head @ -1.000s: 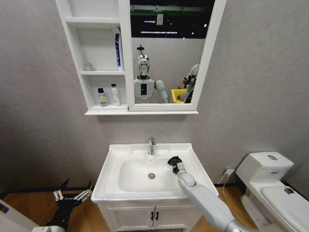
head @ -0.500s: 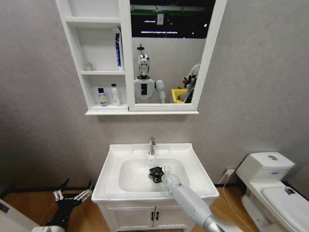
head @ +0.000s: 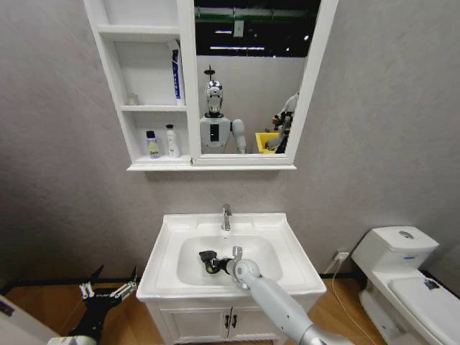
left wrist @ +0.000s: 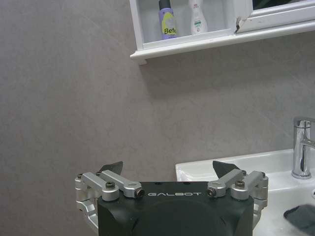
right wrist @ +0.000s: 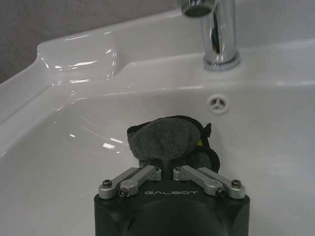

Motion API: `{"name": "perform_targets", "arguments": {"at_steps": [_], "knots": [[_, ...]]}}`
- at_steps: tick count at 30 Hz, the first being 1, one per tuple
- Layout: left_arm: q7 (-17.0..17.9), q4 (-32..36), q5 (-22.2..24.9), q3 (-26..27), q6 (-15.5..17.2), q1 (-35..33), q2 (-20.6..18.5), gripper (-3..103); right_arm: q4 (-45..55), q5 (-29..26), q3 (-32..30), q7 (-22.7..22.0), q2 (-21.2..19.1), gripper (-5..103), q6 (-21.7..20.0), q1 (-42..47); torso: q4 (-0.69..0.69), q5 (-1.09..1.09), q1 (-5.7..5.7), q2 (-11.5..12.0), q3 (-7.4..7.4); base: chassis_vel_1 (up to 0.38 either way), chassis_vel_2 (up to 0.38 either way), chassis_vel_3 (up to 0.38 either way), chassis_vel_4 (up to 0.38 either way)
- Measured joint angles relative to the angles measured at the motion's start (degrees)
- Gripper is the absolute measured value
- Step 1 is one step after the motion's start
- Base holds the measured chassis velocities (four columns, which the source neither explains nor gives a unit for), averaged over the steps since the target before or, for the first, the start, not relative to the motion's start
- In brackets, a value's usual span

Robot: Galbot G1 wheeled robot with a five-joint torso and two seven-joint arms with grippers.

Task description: Move facial cleanser and shampoo from washbasin to cabinet, then wipe washbasin with towel.

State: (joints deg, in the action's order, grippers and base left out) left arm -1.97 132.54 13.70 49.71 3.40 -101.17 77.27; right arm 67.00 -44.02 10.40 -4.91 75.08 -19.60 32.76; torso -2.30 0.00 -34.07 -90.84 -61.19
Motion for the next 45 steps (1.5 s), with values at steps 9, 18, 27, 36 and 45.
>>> {"name": "perform_targets", "arguments": {"at_steps": [9,18,27,36,45], "knots": [[0.00,0.00,0.00,0.00,-0.01,0.00,0.00,100,16.48,16.70,-10.97,-9.41,-9.47,5,6.48,11.92,-0.01,0.02,0.01,-0.01,0.01,0.000,0.000,0.000,0.000],[0.00,0.00,0.00,0.00,-0.01,0.00,0.00,100,12.72,14.71,-19.41,-4.59,-14.24,5,13.65,11.46,0.01,0.01,0.01,0.00,0.01,0.000,0.000,0.000,0.000],[0.00,0.00,0.00,0.00,-0.01,0.00,-0.01,100,2.02,10.60,-21.61,2.23,-16.77,5,17.19,7.97,0.00,0.01,0.00,0.00,0.00,0.000,0.000,0.000,0.000],[0.00,0.00,0.00,0.00,-0.01,0.00,0.00,100,-7.94,9.74,-20.34,10.69,-17.13,9,24.00,4.18,0.01,0.01,0.00,0.00,0.00,0.000,0.000,0.000,0.000],[0.00,0.00,0.00,0.00,-0.01,0.00,0.00,100,-13.14,9.16,-18.65,15.40,-14.95,42,28.32,0.72,0.03,0.00,0.00,0.00,0.00,0.000,0.000,0.000,0.000]]}}
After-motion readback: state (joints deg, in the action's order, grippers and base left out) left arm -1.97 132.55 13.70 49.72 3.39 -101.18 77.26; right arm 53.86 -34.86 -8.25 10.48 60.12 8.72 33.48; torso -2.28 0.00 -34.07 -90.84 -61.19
